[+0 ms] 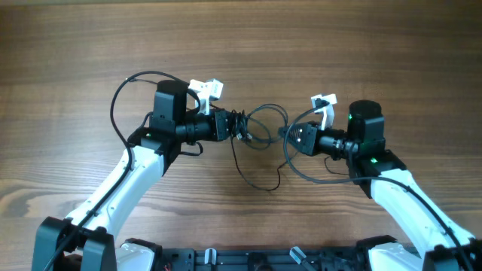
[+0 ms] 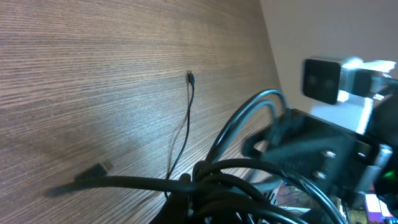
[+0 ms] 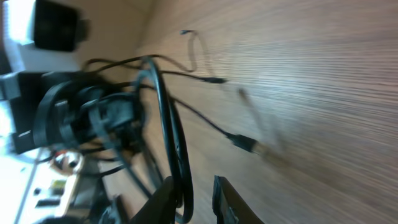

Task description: Untangle cables

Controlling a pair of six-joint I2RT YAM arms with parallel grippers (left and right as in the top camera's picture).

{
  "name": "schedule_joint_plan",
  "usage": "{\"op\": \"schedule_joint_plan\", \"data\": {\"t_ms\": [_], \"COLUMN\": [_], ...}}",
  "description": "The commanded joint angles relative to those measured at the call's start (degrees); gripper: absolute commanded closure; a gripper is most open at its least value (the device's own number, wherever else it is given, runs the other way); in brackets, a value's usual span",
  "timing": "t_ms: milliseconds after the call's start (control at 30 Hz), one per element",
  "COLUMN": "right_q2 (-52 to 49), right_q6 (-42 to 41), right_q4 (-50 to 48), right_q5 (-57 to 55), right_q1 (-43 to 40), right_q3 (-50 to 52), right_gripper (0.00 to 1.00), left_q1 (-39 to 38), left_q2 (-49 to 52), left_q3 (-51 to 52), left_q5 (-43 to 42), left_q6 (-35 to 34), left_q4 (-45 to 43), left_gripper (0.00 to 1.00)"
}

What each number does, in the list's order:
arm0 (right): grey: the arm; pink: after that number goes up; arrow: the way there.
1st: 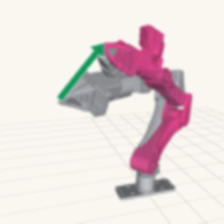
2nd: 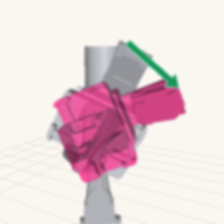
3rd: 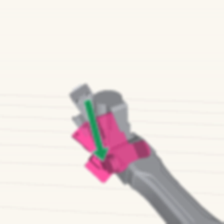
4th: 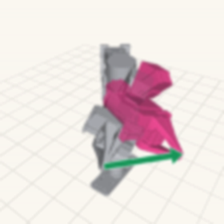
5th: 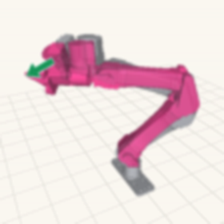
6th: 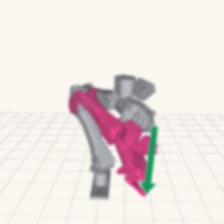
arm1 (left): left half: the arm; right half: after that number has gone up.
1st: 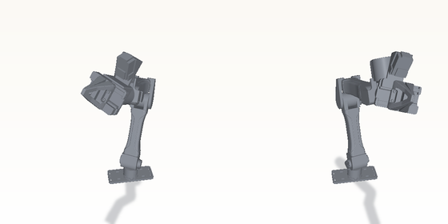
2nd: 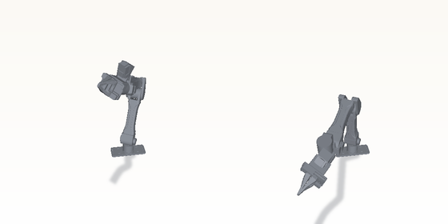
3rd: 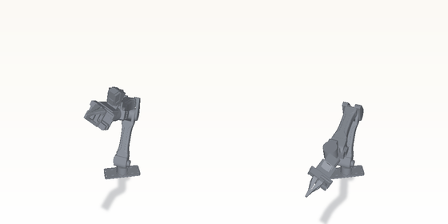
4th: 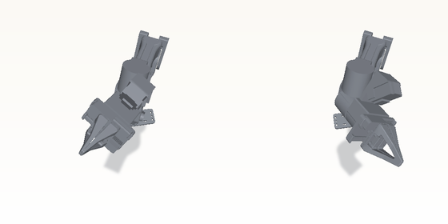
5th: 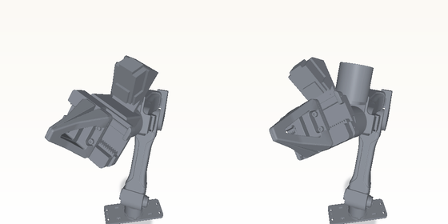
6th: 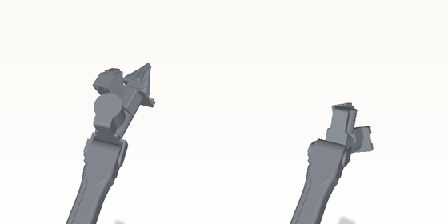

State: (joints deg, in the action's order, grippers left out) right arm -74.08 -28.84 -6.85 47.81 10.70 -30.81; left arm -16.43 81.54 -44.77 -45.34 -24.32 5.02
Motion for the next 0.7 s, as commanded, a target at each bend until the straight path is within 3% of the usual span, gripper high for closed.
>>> {"op": "schedule_joint_plan", "data": {"t_ms": [0, 67, 100, 133, 167, 300, 400, 467, 500, 600, 667], "right_q2": [-3.34, -4.61, -5.16, -5.62, -5.97, -6.21, -6.21, -6.01, -5.88, -4.7, -3.93], "right_q6": [-1.29, -1.31, -1.31, -1.33, -1.81, -8.74, -9.33, -8.35, -6.82, -5.55, -4.48], "right_q4": [-0.5, -0.9, -1.38, -1.88, -2.1, 1.16, 1.88, 0.48, -1.36, -8.59, -13.81], "right_q5": [-4.76, -4.76, -4.76, -4.83, -5.99, -20.5, -20.65, -12.98, -6.97, 12.33, 19.96], "right_q1": [0.17, 0.17, 0.17, 0.17, 0.17, 0.02, -1.38, -3.23, -4.33, -8.26, -8.79], "right_q3": [-0.63, -0.63, -0.63, -0.63, -0.63, -0.63, -0.63, -0.63, -0.63, -0.63, -0.63], "right_gripper": [0.78, 0.77, 0.81, 0.93, 0.95, 0.95, 0.96, 0.95, 0.93, 0.55, 0.46], "left_q1": [-0.24, -0.24, -0.24, -0.24, -0.24, -0.24, -0.24, -0.24, -0.24, -0.24, -0.24], "left_q2": [-0.48, -0.48, -0.48, -0.48, -0.48, -0.5, -0.5, -0.48, -0.48, -0.48, -0.39], "left_q3": [-0.17, -0.17, -0.17, -0.17, -0.17, -0.17, -0.17, -0.17, -0.17, -0.17, -0.17], "left_q5": [-1.79, -1.9, -2.03, -2.23, -2.25, -6.01, -8.02, -6.69, -4.15, 9.92, 14.27], "left_q6": [-0.15, -0.15, -0.15, -0.15, -0.15, -0.11, 0.13, 0.28, 0.22, -4.85, -7.74], "left_q4": [-0.57, -0.57, -0.57, -0.55, -0.55, -0.63, -1.03, -0.96, -0.5, 2.51, 2.71], "left_gripper": [0.96, 0.96, 0.96, 0.96, 0.96, 0.96, 0.96, 0.96, 0.96, 0.96, 0.96]}}
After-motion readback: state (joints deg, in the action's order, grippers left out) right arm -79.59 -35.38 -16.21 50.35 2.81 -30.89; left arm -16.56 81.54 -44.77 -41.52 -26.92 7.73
